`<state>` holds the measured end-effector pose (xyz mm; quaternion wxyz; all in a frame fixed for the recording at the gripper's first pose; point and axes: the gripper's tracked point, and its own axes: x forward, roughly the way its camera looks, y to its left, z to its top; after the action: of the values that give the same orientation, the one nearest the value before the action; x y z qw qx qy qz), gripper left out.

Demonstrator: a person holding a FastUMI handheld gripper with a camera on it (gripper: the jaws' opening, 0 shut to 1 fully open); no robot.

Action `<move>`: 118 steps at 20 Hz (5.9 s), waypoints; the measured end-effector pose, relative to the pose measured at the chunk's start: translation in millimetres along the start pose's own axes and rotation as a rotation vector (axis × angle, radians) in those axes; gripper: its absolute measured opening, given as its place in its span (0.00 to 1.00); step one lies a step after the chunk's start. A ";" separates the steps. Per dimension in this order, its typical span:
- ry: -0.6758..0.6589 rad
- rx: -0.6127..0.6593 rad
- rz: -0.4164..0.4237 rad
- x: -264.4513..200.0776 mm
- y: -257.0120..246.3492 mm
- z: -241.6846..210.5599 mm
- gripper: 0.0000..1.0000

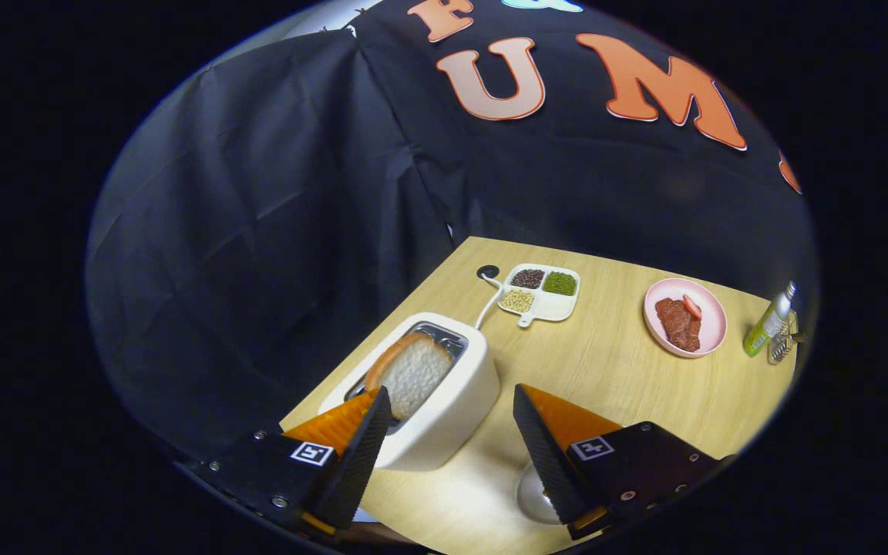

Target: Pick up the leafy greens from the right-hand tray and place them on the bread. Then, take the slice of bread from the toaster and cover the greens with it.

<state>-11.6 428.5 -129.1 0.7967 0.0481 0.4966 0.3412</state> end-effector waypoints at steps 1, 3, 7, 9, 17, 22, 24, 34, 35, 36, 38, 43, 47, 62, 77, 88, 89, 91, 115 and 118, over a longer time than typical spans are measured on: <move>0.008 0.002 0.000 4.8 5.6 6.0 0.96; 0.034 0.017 -0.008 13.7 12.5 13.5 0.96; 0.135 0.043 -0.015 34.9 26.3 5.8 0.96; 0.170 0.052 -0.019 43.1 32.5 5.2 0.95; 0.276 0.050 -0.036 75.2 46.6 -7.9 0.79; 0.303 0.094 -0.055 93.0 39.4 -16.0 0.57; 0.293 0.124 -0.051 95.0 39.1 -14.6 0.50; 0.166 0.131 -0.030 58.7 24.8 6.9 0.10; 0.148 0.134 -0.017 49.6 25.9 9.8 0.10; 0.131 0.137 -0.009 40.7 24.7 13.1 0.10; 0.090 0.148 0.019 23.3 24.6 19.8 0.10; -0.010 0.161 0.076 -24.0 15.3 23.2 0.10; -0.031 0.171 0.078 -47.4 -7.1 4.9 0.10; -0.025 0.335 0.042 -65.9 -115.3 -78.1 0.10; -0.007 0.436 0.025 -38.2 -202.4 -148.6 0.10; -0.047 0.318 -0.124 -38.4 -245.6 -172.7 0.28; -0.057 0.275 -0.150 -37.7 -248.0 -172.6 0.31; -0.077 0.224 -0.165 -40.3 -244.7 -169.5 0.46; -0.891 -0.083 -0.580 -230.6 -230.4 -27.7 0.97; -0.919 -0.085 -0.578 -237.6 -226.1 -29.3 0.97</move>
<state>11.3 107.9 -57.6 0.9943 0.0214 0.0758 0.0718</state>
